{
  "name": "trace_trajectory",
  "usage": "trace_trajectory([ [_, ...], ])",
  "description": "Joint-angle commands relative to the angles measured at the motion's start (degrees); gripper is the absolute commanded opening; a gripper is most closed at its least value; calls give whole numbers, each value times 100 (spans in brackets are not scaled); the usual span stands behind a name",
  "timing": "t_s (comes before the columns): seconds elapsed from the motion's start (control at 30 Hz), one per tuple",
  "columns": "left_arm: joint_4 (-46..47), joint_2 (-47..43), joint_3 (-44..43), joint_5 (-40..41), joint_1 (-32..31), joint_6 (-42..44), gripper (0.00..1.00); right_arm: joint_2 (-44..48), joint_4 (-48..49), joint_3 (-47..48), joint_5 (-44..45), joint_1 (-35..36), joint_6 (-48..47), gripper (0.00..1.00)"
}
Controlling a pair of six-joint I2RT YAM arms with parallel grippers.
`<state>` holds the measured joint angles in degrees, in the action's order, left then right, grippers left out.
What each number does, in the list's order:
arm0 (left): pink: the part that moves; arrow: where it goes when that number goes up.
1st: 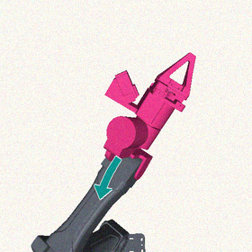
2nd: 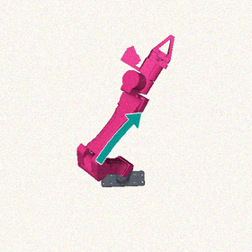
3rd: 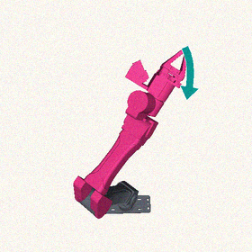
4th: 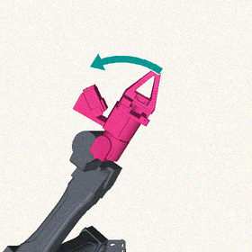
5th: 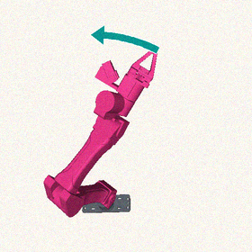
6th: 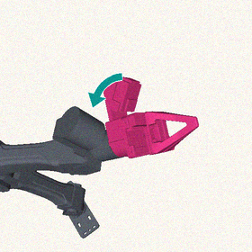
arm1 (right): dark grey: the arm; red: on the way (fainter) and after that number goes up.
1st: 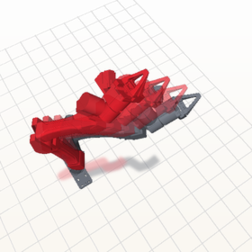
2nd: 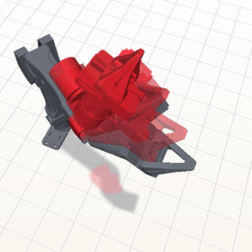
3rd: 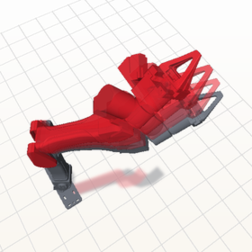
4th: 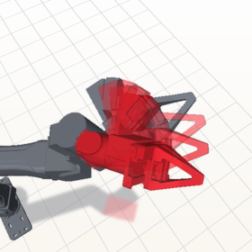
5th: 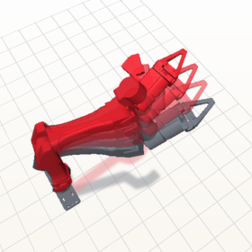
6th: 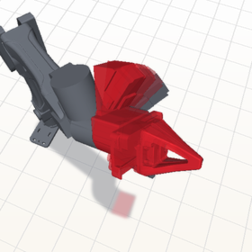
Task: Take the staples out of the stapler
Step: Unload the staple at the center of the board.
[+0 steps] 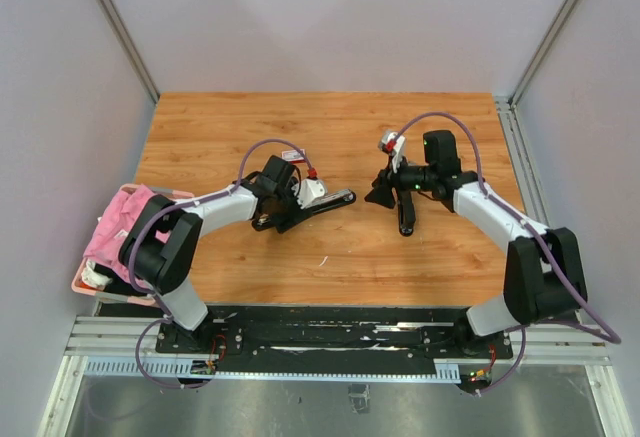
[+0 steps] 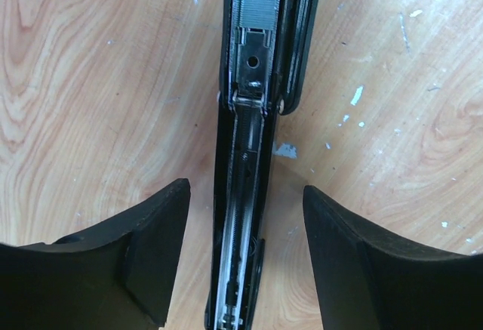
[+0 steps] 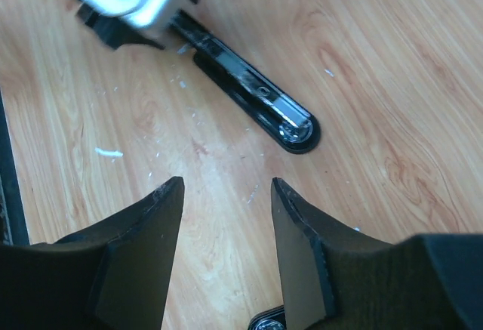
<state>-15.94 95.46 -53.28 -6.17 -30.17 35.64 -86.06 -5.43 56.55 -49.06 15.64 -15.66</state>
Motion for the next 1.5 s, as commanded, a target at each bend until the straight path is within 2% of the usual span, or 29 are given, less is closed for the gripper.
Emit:
trace_trajectory([
  [0.0, -128, 239, -224, 19, -24, -57, 64, 696, 632, -678, -479, 322, -1879, 52],
  [0.33, -504, 344, -481, -404, -24, -20, 21, 998, 679, -1014, -241, 746, -2713, 51],
  [0.6, -1113, 444, -831, -1066, -24, 16, 3, 1298, 836, -1475, 45, 1018, -4262, 53],
  [0.77, -1626, 636, -1207, -1390, -15, -32, 2, 1296, 1121, -1772, 721, 1377, -5091, 55],
  [0.9, -1997, 830, -1499, -1620, -9, -106, 2, 1206, 1600, -2027, 1166, 1654, -5377, 58],
  [1.07, -2268, 991, -1727, -1905, 26, -216, 1, 968, 2094, -2243, 1632, 2060, -5500, 64],
  [1.47, -2562, 1251, -1920, -2574, 177, -372, 0, 251, 3004, -2482, 2338, 2698, -5501, 65],
])
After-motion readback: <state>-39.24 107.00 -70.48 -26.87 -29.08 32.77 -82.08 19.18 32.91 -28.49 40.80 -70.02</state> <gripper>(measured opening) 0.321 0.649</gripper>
